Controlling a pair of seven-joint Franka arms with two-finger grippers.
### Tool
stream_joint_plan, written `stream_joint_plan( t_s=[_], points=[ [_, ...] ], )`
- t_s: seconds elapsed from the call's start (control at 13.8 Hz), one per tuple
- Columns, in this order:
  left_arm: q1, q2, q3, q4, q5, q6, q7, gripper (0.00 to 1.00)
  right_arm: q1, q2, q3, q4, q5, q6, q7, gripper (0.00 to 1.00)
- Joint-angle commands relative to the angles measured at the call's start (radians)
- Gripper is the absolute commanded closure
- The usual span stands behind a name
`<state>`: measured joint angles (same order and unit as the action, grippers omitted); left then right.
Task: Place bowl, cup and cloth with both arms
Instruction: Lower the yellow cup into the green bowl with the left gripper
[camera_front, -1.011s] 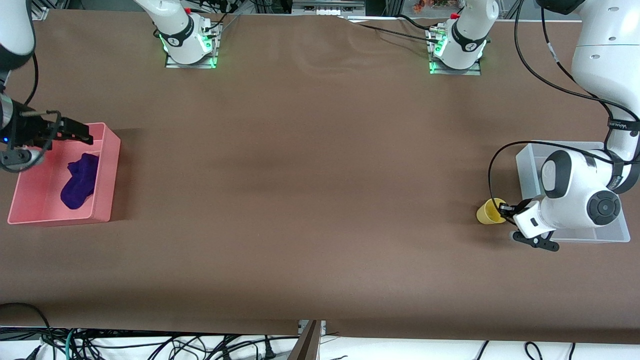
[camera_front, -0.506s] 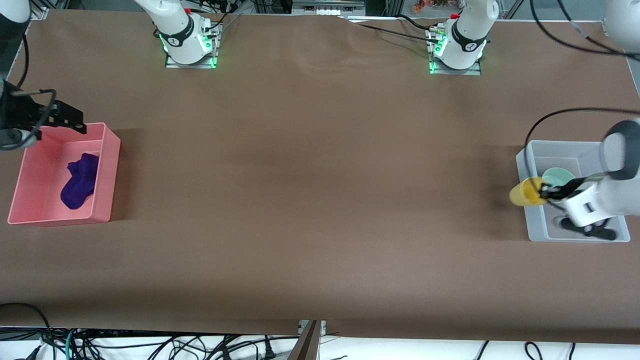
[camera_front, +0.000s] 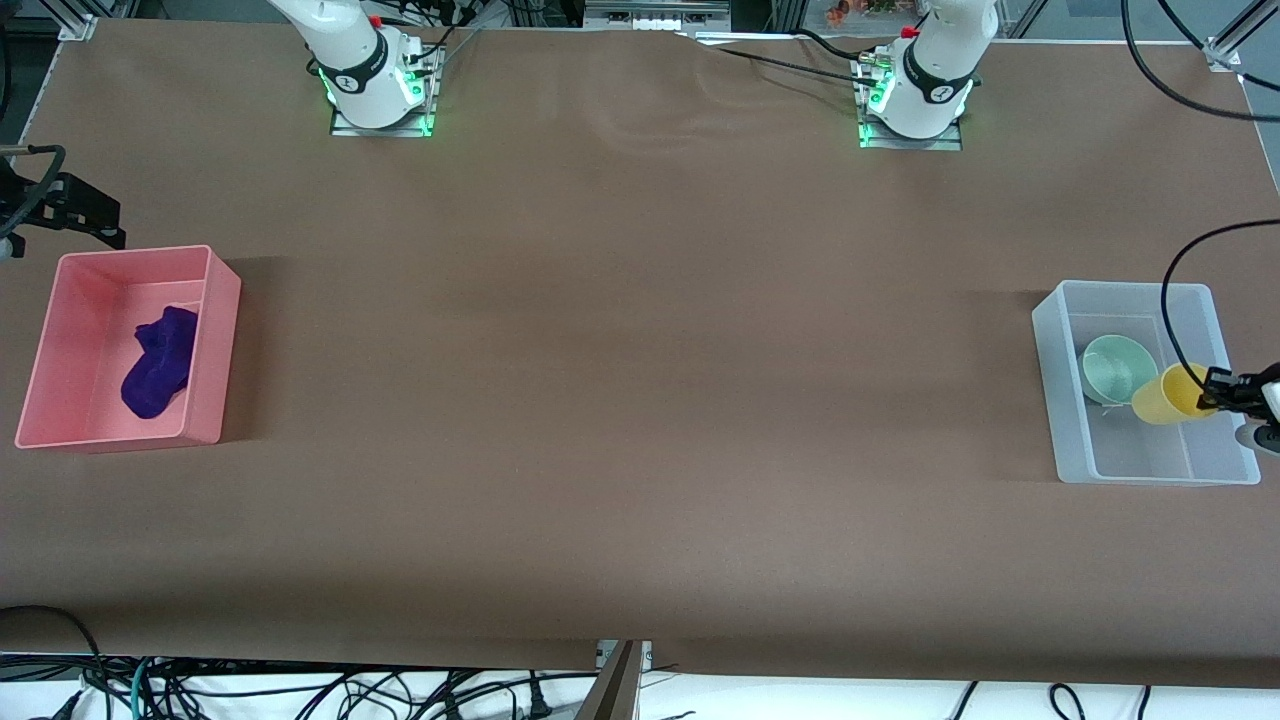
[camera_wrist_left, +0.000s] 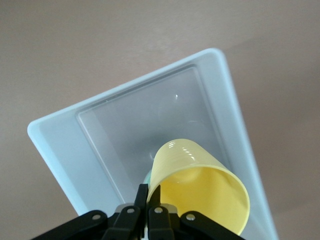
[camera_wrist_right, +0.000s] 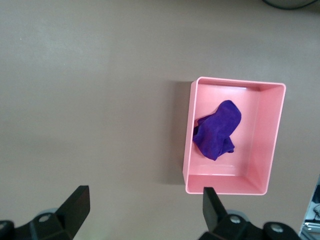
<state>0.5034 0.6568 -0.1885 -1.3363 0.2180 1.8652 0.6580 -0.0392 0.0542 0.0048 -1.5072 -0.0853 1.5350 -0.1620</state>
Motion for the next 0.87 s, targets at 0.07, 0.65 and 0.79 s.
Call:
stream_joint_plan(
  t_s=[0.07,0.65,0.79],
  points=[
    [0.003,0.069,-0.012,0.020,-0.017,0.081,0.022,1.00,-0.007,-0.004,0.010,0.015,0.026,-0.033,0.067,0.00],
    [0.070,-0.110,-0.022,-0.244,-0.011,0.026,0.031,1.00,-0.008,0.009,0.004,0.018,0.050,-0.042,0.065,0.00],
    [0.098,-0.137,-0.022,-0.335,-0.005,0.127,0.031,1.00,-0.008,0.009,0.006,0.018,0.050,-0.039,0.065,0.00]
  ],
)
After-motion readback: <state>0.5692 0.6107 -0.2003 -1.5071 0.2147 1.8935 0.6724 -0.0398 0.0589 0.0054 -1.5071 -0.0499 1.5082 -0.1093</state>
